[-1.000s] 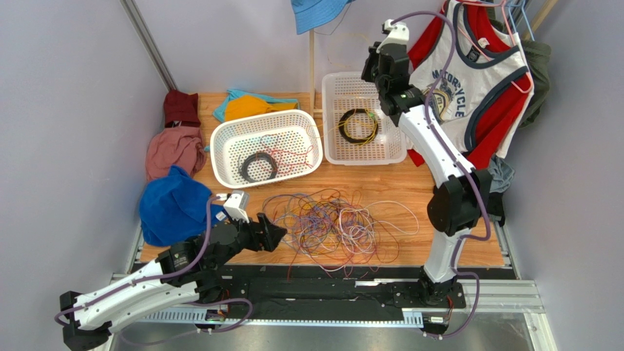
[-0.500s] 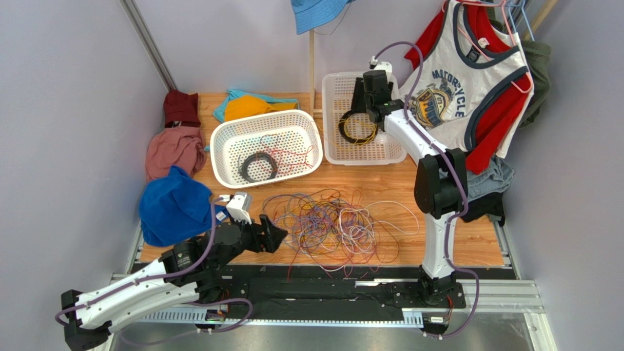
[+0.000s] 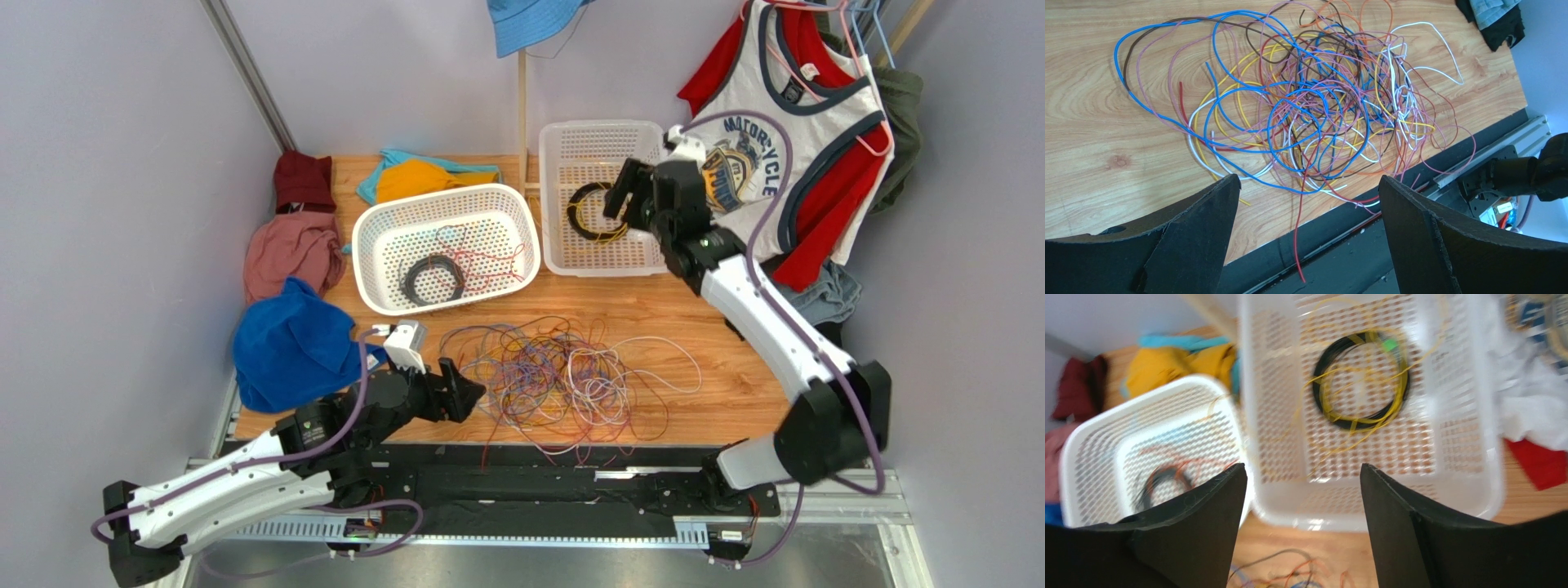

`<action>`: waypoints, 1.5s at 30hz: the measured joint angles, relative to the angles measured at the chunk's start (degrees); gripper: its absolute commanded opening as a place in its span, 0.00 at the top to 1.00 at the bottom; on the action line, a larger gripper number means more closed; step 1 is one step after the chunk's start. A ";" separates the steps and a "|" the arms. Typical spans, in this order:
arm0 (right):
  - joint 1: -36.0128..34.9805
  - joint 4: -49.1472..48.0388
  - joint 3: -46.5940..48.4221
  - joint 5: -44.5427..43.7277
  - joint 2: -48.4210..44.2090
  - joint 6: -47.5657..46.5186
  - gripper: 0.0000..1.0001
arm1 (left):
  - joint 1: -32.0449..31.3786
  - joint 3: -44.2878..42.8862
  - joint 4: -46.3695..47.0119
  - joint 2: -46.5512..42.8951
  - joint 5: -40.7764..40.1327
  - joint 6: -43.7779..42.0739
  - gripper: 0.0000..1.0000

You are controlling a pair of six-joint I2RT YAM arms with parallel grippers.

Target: Untangle the cables

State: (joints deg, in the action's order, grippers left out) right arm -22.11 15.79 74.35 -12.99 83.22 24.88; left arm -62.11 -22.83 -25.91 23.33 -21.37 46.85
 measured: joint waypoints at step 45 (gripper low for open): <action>-44.68 -6.03 -31.21 -1.73 -28.87 4.83 1.00 | -0.04 -5.84 2.21 -2.60 -4.87 1.75 0.11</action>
State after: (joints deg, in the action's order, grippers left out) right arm -66.78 9.76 43.13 -14.72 54.35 29.71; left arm -62.15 -28.67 -23.70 20.73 -26.24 48.60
